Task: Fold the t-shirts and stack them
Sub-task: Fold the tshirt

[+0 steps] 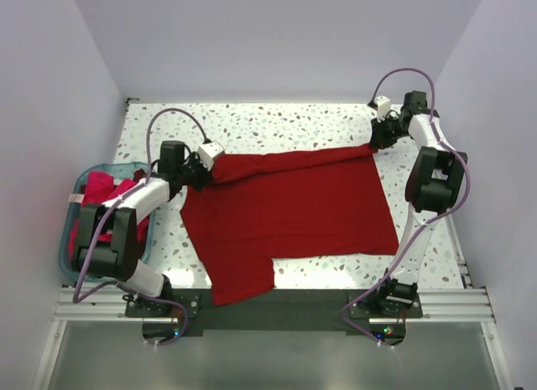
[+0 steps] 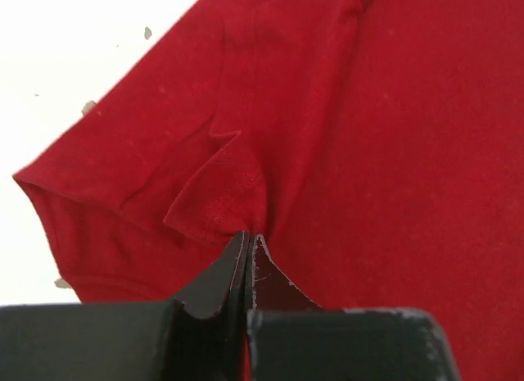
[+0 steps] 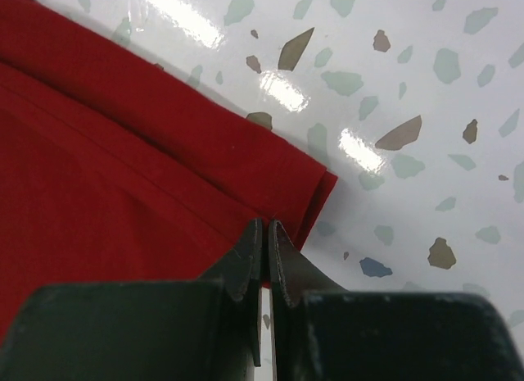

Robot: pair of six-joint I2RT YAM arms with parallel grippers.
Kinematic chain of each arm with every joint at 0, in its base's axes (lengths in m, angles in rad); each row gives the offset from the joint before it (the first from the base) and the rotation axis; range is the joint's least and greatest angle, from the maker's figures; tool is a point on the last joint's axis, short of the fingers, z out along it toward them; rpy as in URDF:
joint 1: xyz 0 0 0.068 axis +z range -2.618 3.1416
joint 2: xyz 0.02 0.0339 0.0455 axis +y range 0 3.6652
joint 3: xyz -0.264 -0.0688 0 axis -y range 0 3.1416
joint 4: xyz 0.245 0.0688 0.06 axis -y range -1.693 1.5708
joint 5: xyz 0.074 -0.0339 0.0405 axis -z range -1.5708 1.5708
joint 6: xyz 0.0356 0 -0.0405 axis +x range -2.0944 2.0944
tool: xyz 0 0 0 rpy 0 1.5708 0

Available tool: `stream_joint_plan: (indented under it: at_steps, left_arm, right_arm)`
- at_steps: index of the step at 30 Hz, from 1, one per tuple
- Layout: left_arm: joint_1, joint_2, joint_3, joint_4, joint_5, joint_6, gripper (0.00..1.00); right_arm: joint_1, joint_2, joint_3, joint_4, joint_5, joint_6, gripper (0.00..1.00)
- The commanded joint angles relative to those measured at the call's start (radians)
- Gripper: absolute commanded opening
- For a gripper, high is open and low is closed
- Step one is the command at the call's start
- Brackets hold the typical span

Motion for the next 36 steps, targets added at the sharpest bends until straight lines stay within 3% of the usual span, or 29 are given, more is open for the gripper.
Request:
stream_joint_plan:
  at_steps: [1, 7, 12, 17, 25, 33, 36]
  left_arm:
    - [-0.002, 0.018, -0.010, 0.027, -0.057, -0.021, 0.00]
    - [-0.002, 0.055, 0.030, 0.016, -0.063, -0.018, 0.00]
    - [0.001, 0.029, 0.118, -0.030, -0.063, 0.011, 0.00]
    - [0.009, -0.028, 0.158, -0.074, -0.057, 0.034, 0.00]
    - [0.009, -0.060, 0.096, -0.130, -0.031, 0.108, 0.00]
    - [0.007, 0.030, 0.047, -0.128, -0.054, 0.151, 0.00]
    - [0.007, 0.054, 0.064, -0.163, -0.019, 0.177, 0.13]
  right_arm:
    - [-0.002, -0.030, -0.017, -0.051, -0.012, -0.080, 0.00]
    - [-0.004, -0.035, -0.020, -0.058, 0.004, -0.093, 0.00]
    - [-0.004, -0.042, 0.059, -0.097, -0.016, -0.080, 0.00]
    - [-0.004, -0.091, 0.023, -0.129, -0.018, -0.111, 0.00]
    - [-0.005, -0.130, -0.095, -0.101, 0.013, -0.136, 0.00]
    - [-0.001, -0.095, -0.135, -0.097, 0.062, -0.163, 0.00]
    - [0.001, -0.081, -0.128, -0.104, 0.087, -0.168, 0.00]
